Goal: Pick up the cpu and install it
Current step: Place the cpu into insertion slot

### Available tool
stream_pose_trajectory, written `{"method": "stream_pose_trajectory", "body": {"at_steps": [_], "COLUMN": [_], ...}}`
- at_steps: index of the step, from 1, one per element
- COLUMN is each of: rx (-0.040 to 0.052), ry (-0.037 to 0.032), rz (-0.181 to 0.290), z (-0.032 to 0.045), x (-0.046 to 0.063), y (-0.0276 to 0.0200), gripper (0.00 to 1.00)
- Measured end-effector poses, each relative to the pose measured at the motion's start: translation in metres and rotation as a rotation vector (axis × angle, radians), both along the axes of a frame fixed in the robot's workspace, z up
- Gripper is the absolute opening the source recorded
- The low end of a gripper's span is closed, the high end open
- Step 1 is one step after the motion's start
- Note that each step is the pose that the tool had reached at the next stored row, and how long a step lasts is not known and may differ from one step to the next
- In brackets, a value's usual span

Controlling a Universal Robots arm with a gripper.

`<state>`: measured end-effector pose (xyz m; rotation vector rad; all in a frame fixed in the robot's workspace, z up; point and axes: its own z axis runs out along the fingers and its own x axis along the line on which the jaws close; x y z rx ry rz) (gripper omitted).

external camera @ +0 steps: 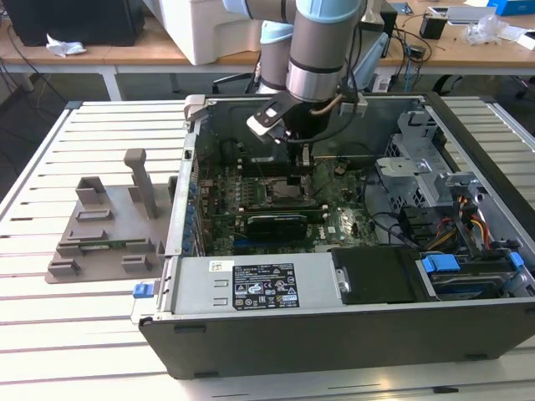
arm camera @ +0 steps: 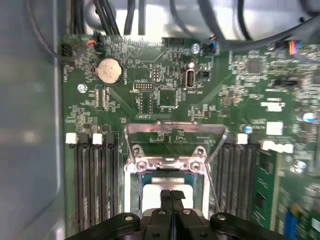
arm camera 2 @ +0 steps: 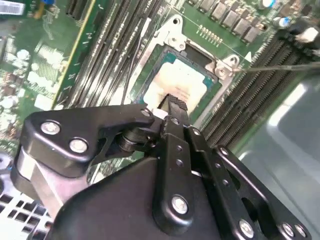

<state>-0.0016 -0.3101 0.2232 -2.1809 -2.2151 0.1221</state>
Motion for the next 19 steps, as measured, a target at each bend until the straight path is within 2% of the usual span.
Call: {"method": "stream_pose_trajectory", "body": {"at_steps": [3,5,6,8,10,11,12,19], "rx": [-0.0003,-0.0003,-0.0002,-0.0002,-0.0003,-0.0003,-0.0003,-0.0002], "ry": [0.0001,0.0001,0.0000,0.0000,0.0001,0.0001,0.0001,0.0001], "rz": [0.000,0.000,0.000,0.000,0.000,0.000,0.000,0.000], "z": [0.0152,0.0299,0.0420,0.0588,0.0857,0.0944,0.0985,0.0993], "x": [0.000,0.000,0.000,0.000,0.000,0.000,0.000,0.000], "y": [0.0001,0.0002,0.0003,0.0004,0.0004,0.0004,0.0004,0.0004], "gripper": [0.11,0.11,0.11,0.11,0.11,0.11,0.11,0.11]}}
